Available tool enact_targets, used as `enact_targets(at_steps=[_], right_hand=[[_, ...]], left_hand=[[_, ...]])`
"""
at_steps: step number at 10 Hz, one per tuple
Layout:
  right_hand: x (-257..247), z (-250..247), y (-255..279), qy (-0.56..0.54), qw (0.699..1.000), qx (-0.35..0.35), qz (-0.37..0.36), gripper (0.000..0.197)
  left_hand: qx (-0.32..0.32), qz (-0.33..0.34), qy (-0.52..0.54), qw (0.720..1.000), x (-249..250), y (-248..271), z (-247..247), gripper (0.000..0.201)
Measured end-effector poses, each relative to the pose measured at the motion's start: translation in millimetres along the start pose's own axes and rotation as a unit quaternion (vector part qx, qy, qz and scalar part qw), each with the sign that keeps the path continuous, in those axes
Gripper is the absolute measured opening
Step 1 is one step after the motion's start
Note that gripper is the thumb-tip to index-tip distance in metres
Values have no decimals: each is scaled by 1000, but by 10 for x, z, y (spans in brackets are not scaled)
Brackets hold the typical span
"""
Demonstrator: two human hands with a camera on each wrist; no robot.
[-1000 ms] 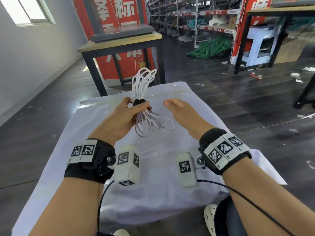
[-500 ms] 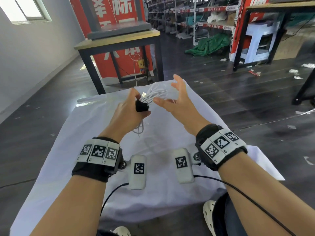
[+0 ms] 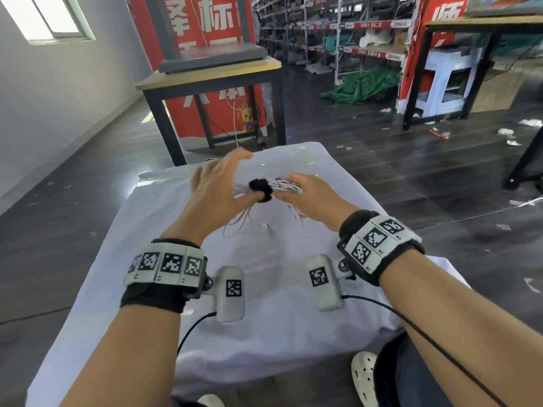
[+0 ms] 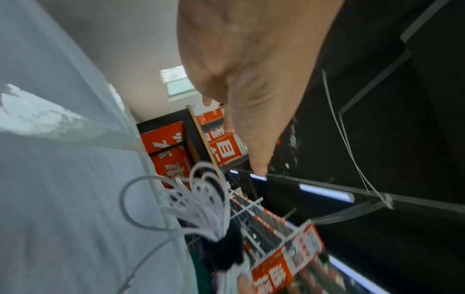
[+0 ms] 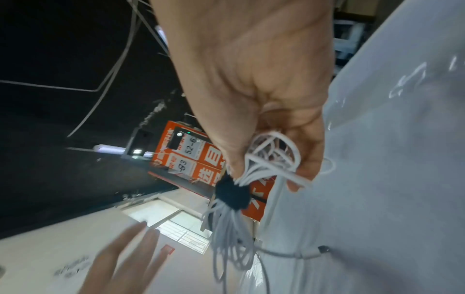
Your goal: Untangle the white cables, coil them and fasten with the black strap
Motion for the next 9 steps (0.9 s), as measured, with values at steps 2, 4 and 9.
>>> enact_targets(at_steps=[2, 4, 9], right_hand=[[239, 206, -195, -269, 935, -39, 227, 20], [226, 562, -584, -360, 890, -30, 279, 16], [226, 608, -1133, 84, 977, 32, 195, 67]], left_hand=[[165, -231, 182, 941, -955, 242, -435, 34], [146, -310, 212, 915, -1475, 346, -273, 28], [103, -323, 220, 915, -1652, 303, -42, 30]])
Point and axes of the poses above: each hand's wrist, its own y-axis away from the middle knuckle, its own z-axis out of the palm, x = y × z, the point moved 9 cm from there along -y, towards the middle knuckle, and after that the axes turned 4 degrees about z, right-handed, at the moved point
